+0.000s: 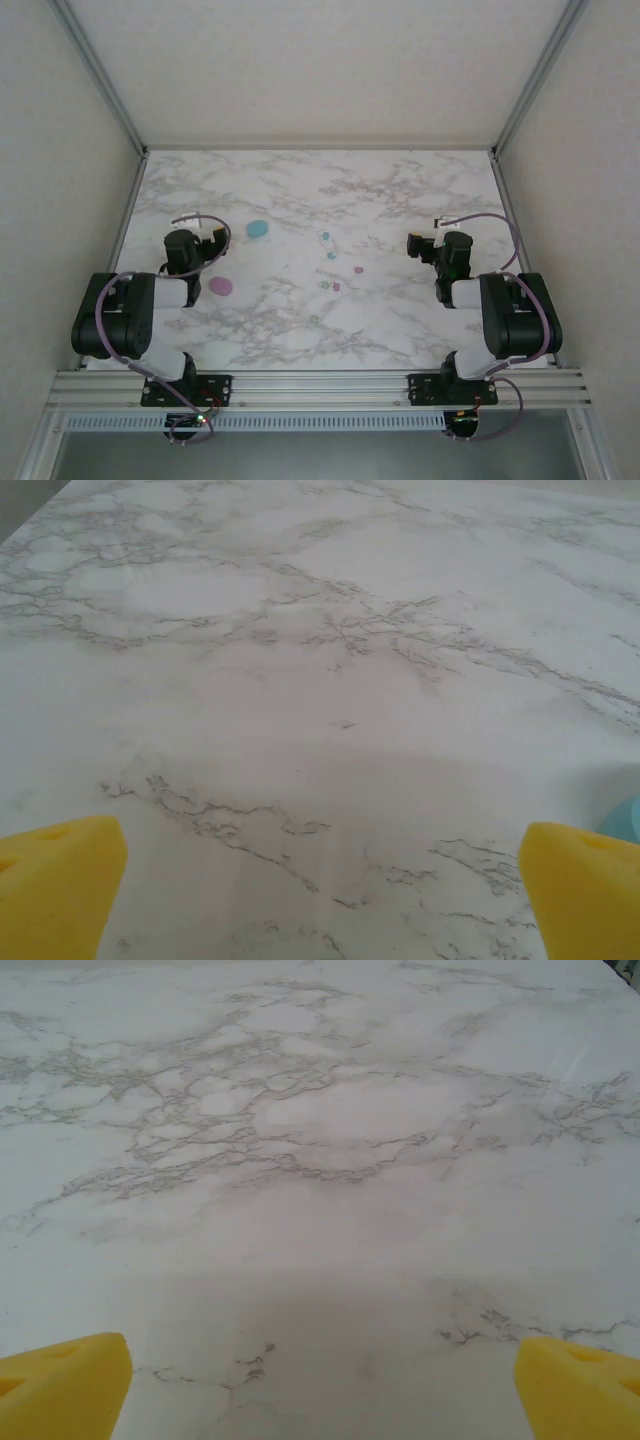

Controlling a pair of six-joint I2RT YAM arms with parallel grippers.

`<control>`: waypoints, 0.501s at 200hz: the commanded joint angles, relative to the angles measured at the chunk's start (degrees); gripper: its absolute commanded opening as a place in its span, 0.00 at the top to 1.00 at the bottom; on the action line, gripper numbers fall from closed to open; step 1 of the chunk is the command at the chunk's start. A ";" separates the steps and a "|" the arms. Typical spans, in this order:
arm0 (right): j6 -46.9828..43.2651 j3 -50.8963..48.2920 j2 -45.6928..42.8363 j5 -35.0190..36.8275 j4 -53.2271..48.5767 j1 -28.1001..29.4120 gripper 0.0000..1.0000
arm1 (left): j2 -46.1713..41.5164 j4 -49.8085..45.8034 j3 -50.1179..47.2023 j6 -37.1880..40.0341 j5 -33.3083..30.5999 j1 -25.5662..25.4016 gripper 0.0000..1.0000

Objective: Insert wireless bluetooth earbuds into charging case

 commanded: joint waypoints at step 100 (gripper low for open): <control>0.85 1.00 0.08 -0.92 1.58 -0.89 0.01 | -0.38 1.11 0.87 -0.87 0.63 0.45 0.00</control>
